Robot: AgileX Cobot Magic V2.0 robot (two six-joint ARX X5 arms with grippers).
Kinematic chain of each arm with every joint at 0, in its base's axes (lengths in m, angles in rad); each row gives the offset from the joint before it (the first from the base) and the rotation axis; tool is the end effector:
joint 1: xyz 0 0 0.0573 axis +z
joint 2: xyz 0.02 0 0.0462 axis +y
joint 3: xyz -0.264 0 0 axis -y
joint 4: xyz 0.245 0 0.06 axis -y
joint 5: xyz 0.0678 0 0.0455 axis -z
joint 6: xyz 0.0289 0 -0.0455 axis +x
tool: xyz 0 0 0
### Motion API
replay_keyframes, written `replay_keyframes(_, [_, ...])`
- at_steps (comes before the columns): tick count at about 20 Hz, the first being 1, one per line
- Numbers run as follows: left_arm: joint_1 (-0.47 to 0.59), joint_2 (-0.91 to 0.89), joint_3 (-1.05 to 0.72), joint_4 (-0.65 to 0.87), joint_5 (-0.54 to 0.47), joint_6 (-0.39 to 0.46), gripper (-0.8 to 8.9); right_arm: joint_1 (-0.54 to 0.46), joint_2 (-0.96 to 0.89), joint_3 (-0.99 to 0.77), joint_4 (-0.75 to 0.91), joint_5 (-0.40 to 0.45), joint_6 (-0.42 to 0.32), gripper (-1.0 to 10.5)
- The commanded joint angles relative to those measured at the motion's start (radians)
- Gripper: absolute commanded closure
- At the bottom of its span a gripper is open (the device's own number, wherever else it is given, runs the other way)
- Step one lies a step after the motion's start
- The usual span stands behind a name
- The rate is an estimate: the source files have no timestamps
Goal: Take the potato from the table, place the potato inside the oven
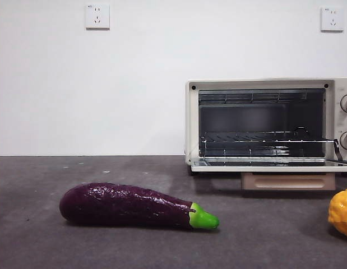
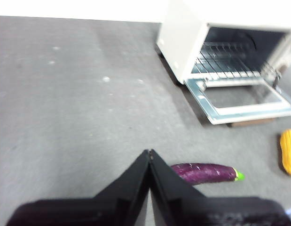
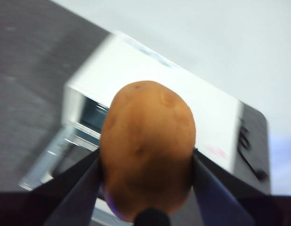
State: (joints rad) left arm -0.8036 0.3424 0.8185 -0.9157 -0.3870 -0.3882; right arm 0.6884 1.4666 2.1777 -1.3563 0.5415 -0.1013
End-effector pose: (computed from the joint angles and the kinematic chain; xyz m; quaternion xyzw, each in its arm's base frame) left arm 0.0406 -0.0264 0.3175 -0.0642 0.2161 -0.1632 0.9605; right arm 0.1739 0.1238 0.5158 -0.2306 0.2551 0.0826 0.9354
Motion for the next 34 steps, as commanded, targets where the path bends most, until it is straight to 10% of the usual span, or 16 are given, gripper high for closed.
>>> replay_keyframes(1, [-0.003,0.061,0.003,0.064,0.03,0.082,8.21,-0.065,-0.143,-0.153,-0.027,-0.05,-0.021,8.2])
replay_keyframes(10, [-0.002,0.327,0.003,0.259,0.133,0.22,8.21,-0.18,-0.472,-0.594,-0.007,-0.207,-0.027,8.2])
replay_keyframes(16, [-0.001,0.373,0.003,0.333,0.159,0.237,8.21,-0.184,-0.68,-1.061,0.483,-0.235,0.093,8.2])
replay_keyframes(23, [0.0,0.371,0.003,0.333,0.159,0.259,8.2,-0.295,-0.548,-1.374,0.862,-0.428,0.24,8.2])
replay_keyframes(34, [0.0,0.374,0.003,0.333,0.159,0.26,8.2,-0.365,-0.192,-1.375,1.294,-0.489,0.233,8.2])
